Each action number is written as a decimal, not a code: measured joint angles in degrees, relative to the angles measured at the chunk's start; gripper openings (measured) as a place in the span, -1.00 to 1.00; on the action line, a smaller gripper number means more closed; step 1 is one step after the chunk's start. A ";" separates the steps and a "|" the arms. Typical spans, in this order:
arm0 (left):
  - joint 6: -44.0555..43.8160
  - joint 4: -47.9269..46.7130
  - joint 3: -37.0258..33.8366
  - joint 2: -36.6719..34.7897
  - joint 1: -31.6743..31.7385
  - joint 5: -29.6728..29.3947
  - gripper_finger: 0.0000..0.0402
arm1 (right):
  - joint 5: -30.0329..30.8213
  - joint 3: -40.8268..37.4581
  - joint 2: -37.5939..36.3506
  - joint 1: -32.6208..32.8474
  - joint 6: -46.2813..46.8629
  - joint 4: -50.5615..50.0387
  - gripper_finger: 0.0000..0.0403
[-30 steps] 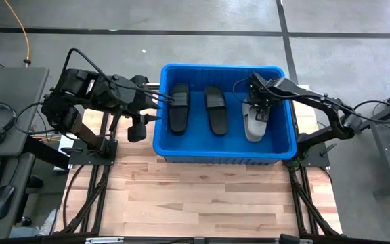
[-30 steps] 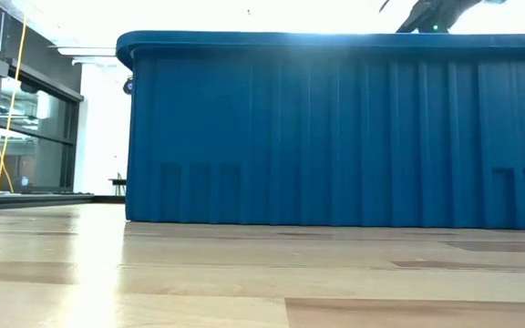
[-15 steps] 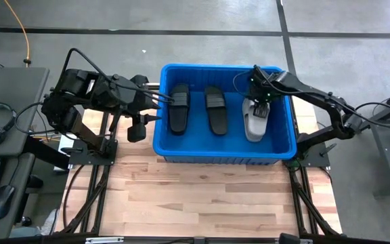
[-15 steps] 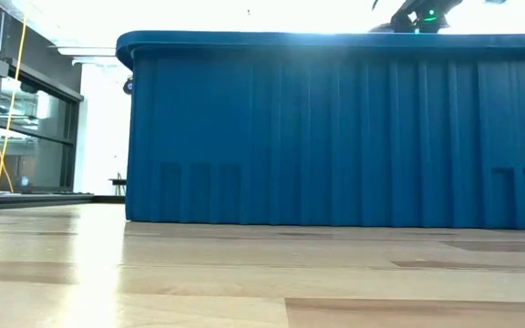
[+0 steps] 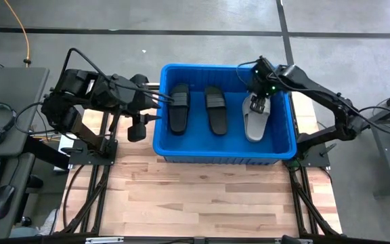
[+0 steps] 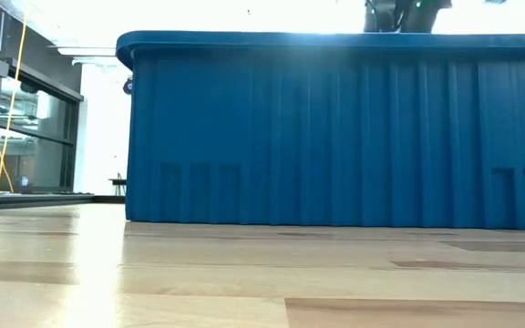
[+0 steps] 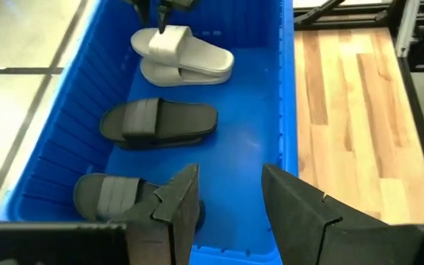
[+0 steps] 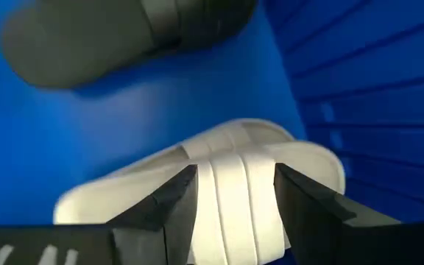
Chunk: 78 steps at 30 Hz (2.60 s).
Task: Pick and place slides into bin
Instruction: Return to Home Position
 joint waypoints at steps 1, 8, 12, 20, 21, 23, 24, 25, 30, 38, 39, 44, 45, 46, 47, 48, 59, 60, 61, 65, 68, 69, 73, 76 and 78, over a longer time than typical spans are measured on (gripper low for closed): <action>0.02 0.02 0.00 -0.09 0.00 -0.59 -0.31 | -0.59 0.80 -0.32 0.00 0.52 -0.13 -0.16; 2.82 7.86 0.00 -2.39 0.30 -5.12 -0.31 | -15.29 8.46 -5.47 0.00 11.08 7.01 -0.16; 3.96 16.99 0.01 -5.48 4.18 -3.07 -0.31 | -25.88 12.37 -10.17 0.00 20.22 20.30 -0.16; 0.44 20.38 0.02 -15.20 9.38 1.89 -0.31 | -38.23 15.00 -21.75 0.02 32.86 37.79 -0.23; 0.05 20.43 0.02 -16.53 9.38 1.86 -0.31 | -38.54 15.00 -23.21 0.02 33.66 38.68 -0.25; -0.68 20.44 0.02 -19.02 9.38 1.60 -0.31 | -38.86 14.88 -25.78 0.02 34.25 40.01 -0.30; -1.04 20.44 0.02 -19.95 9.38 1.52 -0.32 | -38.89 14.63 -26.91 0.02 34.29 40.66 -0.34; -1.60 20.50 -0.04 -20.79 9.38 1.32 -0.33 | -38.89 14.34 -28.17 0.02 34.34 41.17 -0.38; -2.15 19.93 -4.98 -23.94 9.38 0.72 -0.64 | -38.84 10.15 -32.91 0.02 36.69 45.35 -0.78; -3.62 33.91 -26.07 -31.90 9.38 1.85 -0.90 | -38.52 -6.08 -37.50 3.92 46.03 61.81 -0.98; -3.63 36.85 -29.88 -33.41 9.38 2.46 -0.92 | -38.25 -8.60 -38.12 4.99 46.90 64.03 -0.99; -5.47 53.59 -50.58 -42.57 9.38 4.29 -0.96 | -29.01 -21.01 -42.54 11.27 49.21 71.26 -1.00; -6.05 57.19 -55.03 -44.69 9.38 4.27 -0.96 | -26.70 -23.10 -43.70 12.78 49.34 71.82 -1.00; -6.68 60.43 -59.16 -46.76 9.38 4.03 -0.97 | -24.73 -25.07 -44.89 14.25 49.28 72.60 -1.00; -7.35 63.31 -63.19 -49.06 9.38 3.81 -0.98 | -22.79 -26.74 -46.05 15.69 49.22 73.43 -1.00; -8.17 65.90 -67.10 -51.15 9.38 3.63 -0.99 | -20.85 -28.40 -47.22 17.16 49.22 74.21 -1.00; -15.66 77.72 -97.98 -68.47 9.38 -1.06 -1.00 | -5.32 -42.94 -56.47 32.83 47.85 81.75 -1.00; -16.08 78.71 -99.78 -69.76 9.36 -1.08 -1.00 | -3.92 -44.25 -56.71 34.23 47.38 82.28 -1.00; -16.72 79.64 -101.55 -70.99 9.36 -1.08 -0.99 | -2.76 -45.65 -56.80 35.61 46.82 83.23 -1.00; -17.76 80.87 -107.15 -76.25 9.38 -1.15 -1.00 | 1.26 -51.78 -56.89 41.07 43.99 90.65 -1.00; -18.50 80.79 -109.42 -79.37 9.38 -1.23 -1.00 | 3.01 -56.53 -56.93 45.06 41.36 98.12 -1.00; -18.52 80.60 -109.87 -80.09 9.38 -1.23 -1.00 | 4.00 -58.00 -57.17 46.36 40.21 100.27 -1.00; -18.52 78.84 -110.88 -82.14 9.38 -1.62 -1.00 | 8.38 -62.50 -59.74 51.19 35.58 105.01 -1.00; -18.50 78.62 -110.99 -82.55 9.37 -1.89 -1.00 | 10.57 -64.09 -62.39 54.27 31.55 106.70 -1.00; -18.19 77.94 -110.99 -82.55 9.38 -1.89 -1.00 | 11.27 -64.65 -64.25 56.04 28.31 108.74 -1.00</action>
